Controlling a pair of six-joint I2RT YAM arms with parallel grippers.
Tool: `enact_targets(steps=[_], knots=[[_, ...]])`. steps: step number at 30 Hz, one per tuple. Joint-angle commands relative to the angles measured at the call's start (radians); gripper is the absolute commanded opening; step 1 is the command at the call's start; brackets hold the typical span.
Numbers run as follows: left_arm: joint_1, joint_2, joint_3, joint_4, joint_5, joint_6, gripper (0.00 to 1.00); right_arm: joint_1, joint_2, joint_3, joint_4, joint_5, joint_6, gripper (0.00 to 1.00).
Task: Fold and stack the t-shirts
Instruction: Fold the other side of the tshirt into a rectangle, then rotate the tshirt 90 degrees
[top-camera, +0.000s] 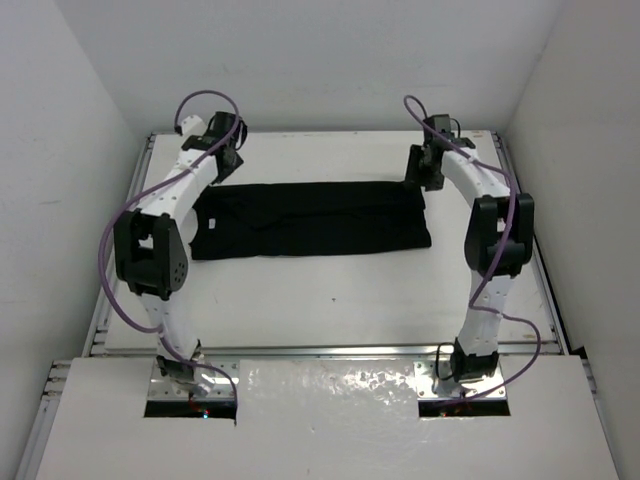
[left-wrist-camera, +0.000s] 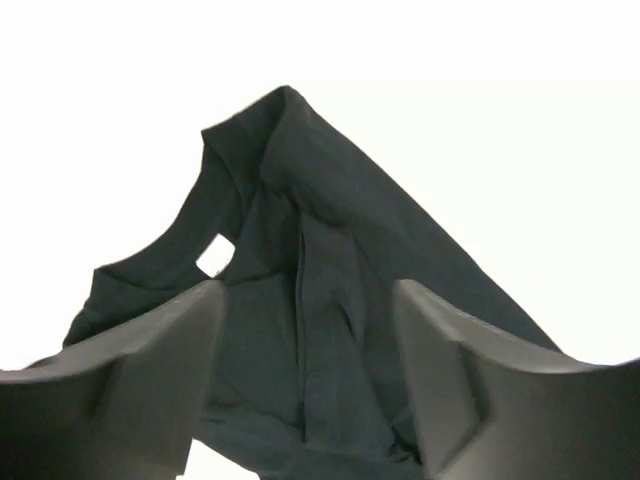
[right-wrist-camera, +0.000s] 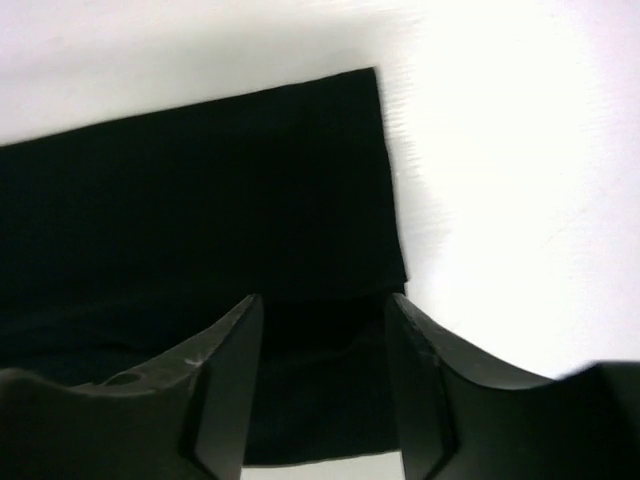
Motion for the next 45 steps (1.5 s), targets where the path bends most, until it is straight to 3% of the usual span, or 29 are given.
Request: enact_targets(steps=[1,4,5,7,10,14,18,23,29,33,38,39,40,45], knots=[[0.001,-0.052,-0.004,-0.084,-0.035,-0.065,0.71,0.086,-0.108,-0.087,0.049,-0.057,-0.053,0.53],[-0.002,-0.187,-0.217,0.014,0.026,-0.131,0.77,0.169,-0.204,-0.247,0.215,-0.247,-0.134,0.67],[-0.002,-0.271,-0.359,0.03,0.03,-0.214,0.81,0.186,-0.204,-0.27,0.235,-0.248,-0.151,0.73],[0.001,-0.347,-0.51,0.034,0.085,-0.278,0.82,0.2,-0.167,-0.286,0.229,-0.237,-0.182,0.75],[-0.004,-0.389,-0.6,-0.024,0.166,-0.378,0.82,0.203,-0.084,-0.258,0.208,-0.261,-0.202,0.77],[0.001,-0.407,-0.713,0.034,0.152,-0.378,0.8,0.246,-0.029,-0.237,0.26,-0.451,-0.251,0.78],[0.005,-0.337,-0.683,0.079,0.132,-0.324,0.75,0.404,-0.034,-0.253,0.39,-0.41,-0.317,0.78],[0.016,-0.228,-0.66,0.031,0.094,-0.367,0.64,0.471,0.031,-0.126,0.367,-0.286,-0.32,0.77],[0.067,-0.056,-0.649,0.048,0.094,-0.369,0.51,0.461,0.233,0.08,0.147,-0.164,-0.286,0.78],[0.125,-0.008,-0.651,0.059,0.105,-0.352,0.49,0.444,0.286,0.087,0.073,-0.104,-0.233,0.78],[0.203,-0.014,-0.631,0.103,0.099,-0.285,0.48,0.399,0.112,-0.222,0.154,-0.051,-0.047,0.8],[0.206,-0.008,-0.597,0.129,0.126,-0.237,0.39,0.399,0.092,-0.293,0.151,-0.041,0.02,0.8],[0.205,0.019,-0.57,0.139,0.134,-0.206,0.36,0.401,0.073,-0.327,0.143,-0.035,0.047,0.8],[0.205,0.117,-0.413,0.18,0.245,-0.083,0.36,0.425,-0.127,-0.633,0.273,-0.111,0.24,0.8]])
